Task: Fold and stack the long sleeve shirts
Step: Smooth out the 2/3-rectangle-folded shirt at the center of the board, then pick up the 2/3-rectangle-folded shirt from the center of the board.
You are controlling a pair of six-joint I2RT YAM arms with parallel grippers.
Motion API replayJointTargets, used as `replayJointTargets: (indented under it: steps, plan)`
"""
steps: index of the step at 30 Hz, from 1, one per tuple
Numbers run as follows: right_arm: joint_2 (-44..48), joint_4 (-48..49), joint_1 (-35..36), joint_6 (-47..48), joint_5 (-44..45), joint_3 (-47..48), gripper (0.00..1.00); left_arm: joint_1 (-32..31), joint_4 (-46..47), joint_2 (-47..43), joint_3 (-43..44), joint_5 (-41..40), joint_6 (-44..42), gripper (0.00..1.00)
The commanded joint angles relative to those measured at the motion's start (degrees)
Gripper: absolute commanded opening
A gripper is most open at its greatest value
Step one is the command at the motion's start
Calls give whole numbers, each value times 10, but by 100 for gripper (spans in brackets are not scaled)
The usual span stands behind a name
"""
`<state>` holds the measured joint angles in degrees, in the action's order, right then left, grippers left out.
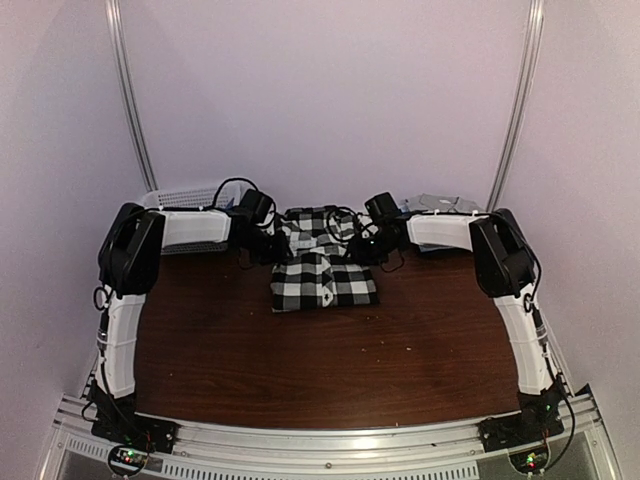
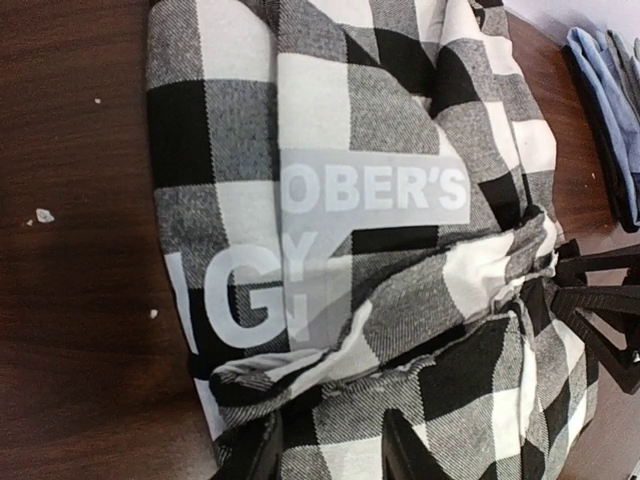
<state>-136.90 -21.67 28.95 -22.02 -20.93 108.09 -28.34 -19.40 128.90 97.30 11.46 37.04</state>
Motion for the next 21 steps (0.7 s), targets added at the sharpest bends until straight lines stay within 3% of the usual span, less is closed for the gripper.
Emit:
replayJointTargets:
  steps: [1,6,15,21]
  plan:
    - [70,-17,1,4,19,-24,46,-2,-23,-59,12,-14,-25,38]
    - [148,-5,1,7,40,-104,48,-14,-25,-128,-44,-16,-26,40]
    - [276,57,20,-4,42,-307,45,-44,23,-271,-255,-20,6,40]
    - [319,86,28,-10,53,-391,44,-59,77,-309,-361,-11,22,39]
